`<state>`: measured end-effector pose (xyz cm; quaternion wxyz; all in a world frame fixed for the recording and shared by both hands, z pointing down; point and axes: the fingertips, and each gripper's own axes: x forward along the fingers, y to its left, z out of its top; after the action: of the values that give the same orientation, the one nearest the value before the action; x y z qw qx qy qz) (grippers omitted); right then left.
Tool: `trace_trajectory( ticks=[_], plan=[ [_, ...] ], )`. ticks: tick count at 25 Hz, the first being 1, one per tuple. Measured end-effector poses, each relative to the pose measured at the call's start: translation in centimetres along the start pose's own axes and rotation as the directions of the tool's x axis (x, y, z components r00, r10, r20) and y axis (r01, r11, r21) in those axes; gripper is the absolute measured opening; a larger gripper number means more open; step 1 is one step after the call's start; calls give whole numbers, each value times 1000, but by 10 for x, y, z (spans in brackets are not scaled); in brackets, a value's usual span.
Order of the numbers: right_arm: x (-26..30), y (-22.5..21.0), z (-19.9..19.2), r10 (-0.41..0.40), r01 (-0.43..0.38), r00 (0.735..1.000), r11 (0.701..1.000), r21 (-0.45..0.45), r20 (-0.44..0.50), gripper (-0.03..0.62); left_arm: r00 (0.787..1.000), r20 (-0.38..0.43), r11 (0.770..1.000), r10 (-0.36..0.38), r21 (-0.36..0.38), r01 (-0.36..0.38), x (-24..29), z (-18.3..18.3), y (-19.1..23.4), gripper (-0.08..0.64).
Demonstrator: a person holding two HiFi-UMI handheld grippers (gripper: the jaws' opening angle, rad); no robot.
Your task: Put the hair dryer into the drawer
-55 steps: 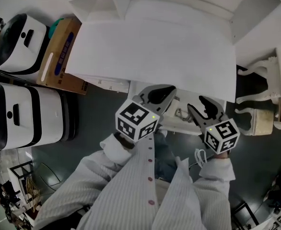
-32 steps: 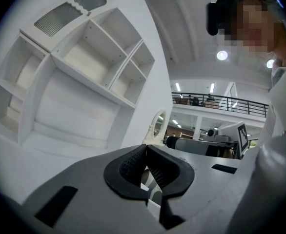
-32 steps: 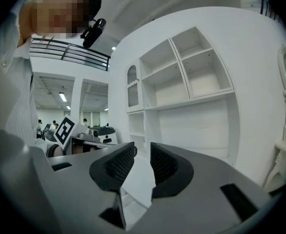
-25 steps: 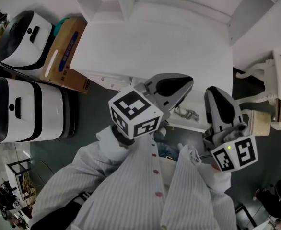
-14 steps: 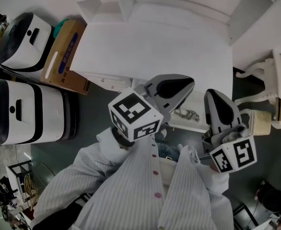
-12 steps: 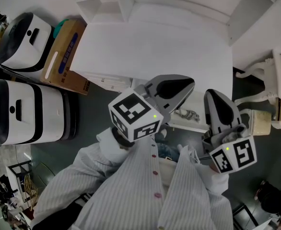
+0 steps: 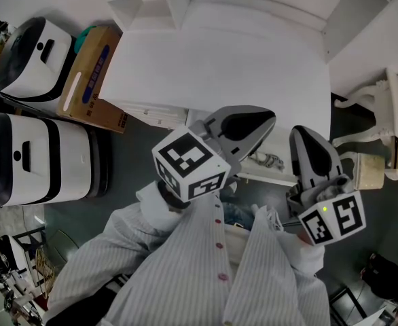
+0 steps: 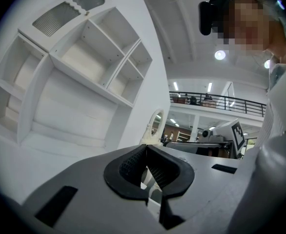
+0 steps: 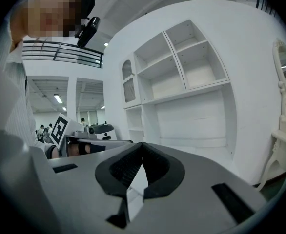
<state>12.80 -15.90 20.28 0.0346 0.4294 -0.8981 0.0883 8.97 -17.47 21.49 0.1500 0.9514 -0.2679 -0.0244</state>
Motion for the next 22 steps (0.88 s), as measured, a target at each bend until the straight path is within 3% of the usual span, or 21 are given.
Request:
trace_trajectory(
  ticks=[14,22],
  plan=[
    [5,0,-5,14,-14,1000,1000,11,-26,11,999,-26,1000,-18,-3,18,5,-4,-2,9],
    [5,-4,-10,4,-4,999,1000,11,-34,11,998,-56,998,-37,53,40,12,-7,-4,9]
  ],
)
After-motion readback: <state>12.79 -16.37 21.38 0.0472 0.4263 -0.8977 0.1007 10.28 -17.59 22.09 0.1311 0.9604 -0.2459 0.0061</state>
